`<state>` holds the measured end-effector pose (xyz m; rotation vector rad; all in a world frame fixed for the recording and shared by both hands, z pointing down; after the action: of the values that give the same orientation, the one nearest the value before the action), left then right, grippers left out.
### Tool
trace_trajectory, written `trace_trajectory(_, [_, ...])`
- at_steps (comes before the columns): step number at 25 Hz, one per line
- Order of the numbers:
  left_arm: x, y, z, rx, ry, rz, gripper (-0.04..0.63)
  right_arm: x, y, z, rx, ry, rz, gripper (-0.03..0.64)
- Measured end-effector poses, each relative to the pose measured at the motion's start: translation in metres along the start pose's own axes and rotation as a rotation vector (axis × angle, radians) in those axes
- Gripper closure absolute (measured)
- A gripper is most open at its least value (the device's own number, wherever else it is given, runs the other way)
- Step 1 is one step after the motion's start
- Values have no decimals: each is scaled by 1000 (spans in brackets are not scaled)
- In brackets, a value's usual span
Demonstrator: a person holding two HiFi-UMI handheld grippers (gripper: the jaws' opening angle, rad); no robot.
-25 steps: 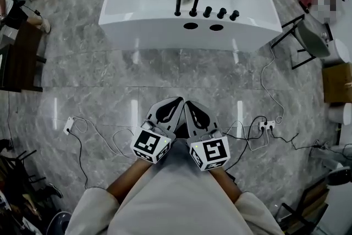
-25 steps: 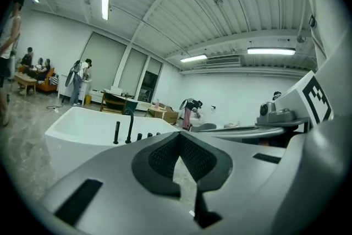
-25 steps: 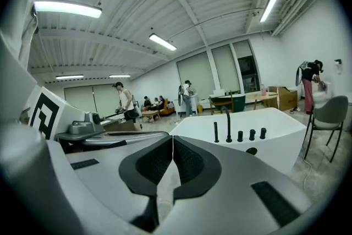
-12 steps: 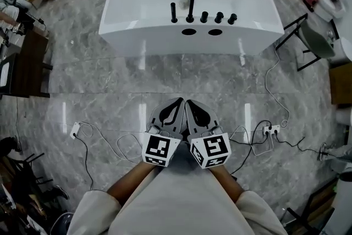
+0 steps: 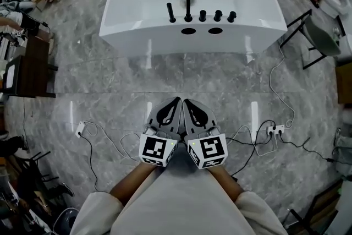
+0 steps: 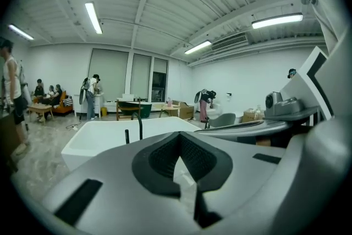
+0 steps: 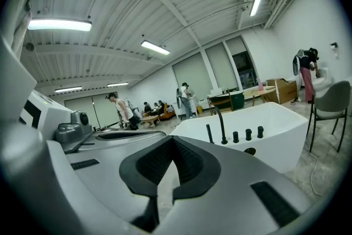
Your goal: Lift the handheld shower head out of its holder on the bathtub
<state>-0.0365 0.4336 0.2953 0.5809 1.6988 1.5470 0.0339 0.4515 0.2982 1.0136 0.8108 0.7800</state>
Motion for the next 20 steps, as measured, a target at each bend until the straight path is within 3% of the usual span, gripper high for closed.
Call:
trace_trajectory(6, [-6,15,0,32,-31,-70,592,1,9,4,-5,-15,-39,600])
trace_trajectory(20, [-77,0,-46,72,1,-29,592,-58,-19,51,53,21,-62,600])
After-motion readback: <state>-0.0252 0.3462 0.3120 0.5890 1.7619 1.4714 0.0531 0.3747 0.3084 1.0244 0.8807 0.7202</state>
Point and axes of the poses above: the fingertips, and each gripper's own axes: x backward along the fingers, z to its right, y out of its underside, the point moved 5 cm from there along x, backward along the fingers, and after that the axes turned 8 degrees about -y, right-handed, at the moved point
